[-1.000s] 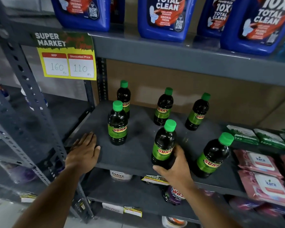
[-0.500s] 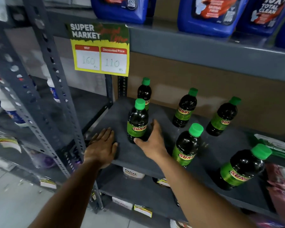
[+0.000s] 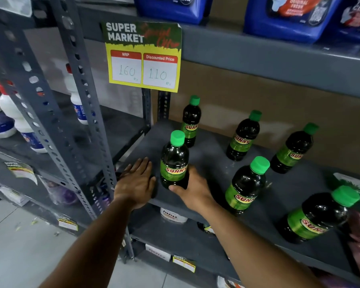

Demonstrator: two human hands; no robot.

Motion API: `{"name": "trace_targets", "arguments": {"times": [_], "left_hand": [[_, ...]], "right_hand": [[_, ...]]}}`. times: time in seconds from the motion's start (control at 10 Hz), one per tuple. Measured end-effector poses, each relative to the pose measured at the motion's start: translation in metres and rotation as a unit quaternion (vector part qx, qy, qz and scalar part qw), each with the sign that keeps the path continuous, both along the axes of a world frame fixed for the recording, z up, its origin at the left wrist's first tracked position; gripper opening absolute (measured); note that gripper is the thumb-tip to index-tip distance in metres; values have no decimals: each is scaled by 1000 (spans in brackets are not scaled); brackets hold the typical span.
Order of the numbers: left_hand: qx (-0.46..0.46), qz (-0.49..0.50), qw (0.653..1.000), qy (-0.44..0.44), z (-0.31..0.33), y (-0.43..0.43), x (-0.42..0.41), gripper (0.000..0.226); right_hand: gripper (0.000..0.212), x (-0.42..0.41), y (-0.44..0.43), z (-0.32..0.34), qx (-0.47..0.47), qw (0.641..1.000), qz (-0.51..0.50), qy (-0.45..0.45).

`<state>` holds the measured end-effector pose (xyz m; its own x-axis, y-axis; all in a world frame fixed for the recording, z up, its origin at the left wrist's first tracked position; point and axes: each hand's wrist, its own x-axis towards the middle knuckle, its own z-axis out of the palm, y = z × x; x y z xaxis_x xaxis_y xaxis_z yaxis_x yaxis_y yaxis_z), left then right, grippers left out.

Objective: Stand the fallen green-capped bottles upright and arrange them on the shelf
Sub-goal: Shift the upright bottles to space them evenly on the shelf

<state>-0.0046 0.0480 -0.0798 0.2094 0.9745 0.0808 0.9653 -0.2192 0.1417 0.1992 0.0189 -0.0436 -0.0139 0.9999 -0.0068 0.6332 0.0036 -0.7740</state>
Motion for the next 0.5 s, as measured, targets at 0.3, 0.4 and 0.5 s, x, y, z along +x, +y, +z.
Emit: {"name": "trace_targets", "arguments": {"times": [0.3, 0.4, 0.5], "left_hand": [[-10, -3, 1000, 7, 4, -1, 0, 67], [-6, -1, 1000, 4, 4, 0, 2, 66], [-7, 7, 1000, -5, 5, -2, 1, 65]], "right_hand": [[70, -16, -26, 5, 23, 999, -15, -25], [78, -15, -36, 9, 48, 997, -5, -57], [85, -15, -55, 16, 115, 990, 20, -75]]}}
